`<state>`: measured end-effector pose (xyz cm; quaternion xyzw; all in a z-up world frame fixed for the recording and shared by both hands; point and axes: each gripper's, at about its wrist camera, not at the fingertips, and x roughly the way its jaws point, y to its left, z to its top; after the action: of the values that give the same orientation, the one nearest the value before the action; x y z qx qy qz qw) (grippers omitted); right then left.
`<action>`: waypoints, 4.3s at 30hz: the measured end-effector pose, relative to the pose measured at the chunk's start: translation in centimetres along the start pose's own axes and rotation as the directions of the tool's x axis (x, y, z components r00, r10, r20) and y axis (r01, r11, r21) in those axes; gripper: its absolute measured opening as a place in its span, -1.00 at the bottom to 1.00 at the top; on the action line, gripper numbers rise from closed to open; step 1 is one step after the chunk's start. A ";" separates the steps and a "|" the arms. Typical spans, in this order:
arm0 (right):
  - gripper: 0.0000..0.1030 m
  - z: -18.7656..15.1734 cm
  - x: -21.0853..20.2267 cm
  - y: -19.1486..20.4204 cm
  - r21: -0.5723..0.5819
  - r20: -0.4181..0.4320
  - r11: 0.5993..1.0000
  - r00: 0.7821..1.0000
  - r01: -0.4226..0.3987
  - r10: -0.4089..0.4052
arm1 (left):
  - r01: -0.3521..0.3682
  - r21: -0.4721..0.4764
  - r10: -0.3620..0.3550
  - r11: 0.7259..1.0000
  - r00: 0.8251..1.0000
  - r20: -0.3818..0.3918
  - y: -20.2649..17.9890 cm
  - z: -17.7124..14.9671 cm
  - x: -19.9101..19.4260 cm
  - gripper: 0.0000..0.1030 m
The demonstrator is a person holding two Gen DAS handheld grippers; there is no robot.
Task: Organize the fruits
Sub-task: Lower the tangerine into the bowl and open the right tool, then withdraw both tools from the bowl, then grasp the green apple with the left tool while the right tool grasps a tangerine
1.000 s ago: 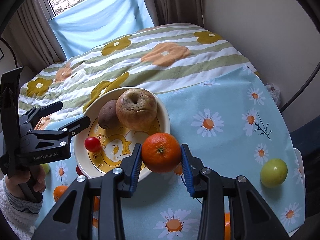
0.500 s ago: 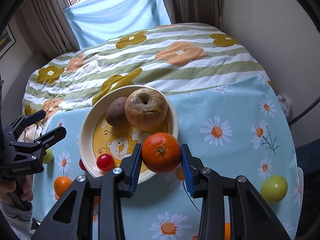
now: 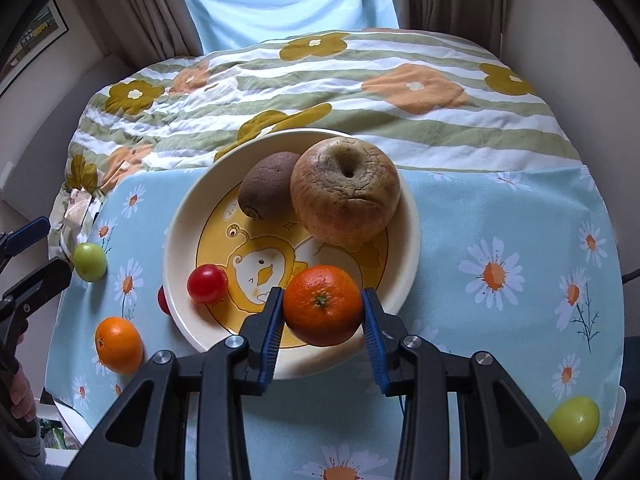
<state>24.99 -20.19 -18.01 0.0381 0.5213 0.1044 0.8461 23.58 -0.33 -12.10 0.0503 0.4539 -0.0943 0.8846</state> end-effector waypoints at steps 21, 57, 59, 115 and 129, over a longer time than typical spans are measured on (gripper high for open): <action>0.99 -0.7 -3.2 0.9 -0.093 0.099 0.996 0.995 -0.015 0.024 | -0.071 -0.058 0.073 0.996 0.997 0.018 -0.1 -3.1 -4.4 1.00; 0.99 -6.5 -7.1 9.8 -0.025 0.076 0.999 0.996 0.045 -0.043 | -0.036 0.039 0.034 0.999 0.998 0.045 9.2 -5.9 -6.8 1.00; 0.99 -6.7 -6.6 10.2 -0.005 0.065 0.998 0.996 0.058 -0.057 | -0.031 0.078 0.028 0.996 0.999 0.038 9.5 -5.8 -5.9 1.00; -0.34 -6.6 3.5 13.4 0.099 -0.073 0.987 0.990 0.126 -0.119 | 0.093 0.356 -0.035 0.930 0.985 -0.167 10.6 -6.9 6.8 0.15; -0.34 -6.3 0.5 14.2 0.080 -0.016 0.991 0.994 0.108 -0.107 | 0.107 0.285 -0.075 0.952 0.990 -0.120 10.6 -5.7 3.1 0.15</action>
<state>17.63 -6.54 -18.89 0.0438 0.5315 0.0378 0.8451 23.04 10.64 -17.89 0.1639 0.4842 -0.1979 0.8364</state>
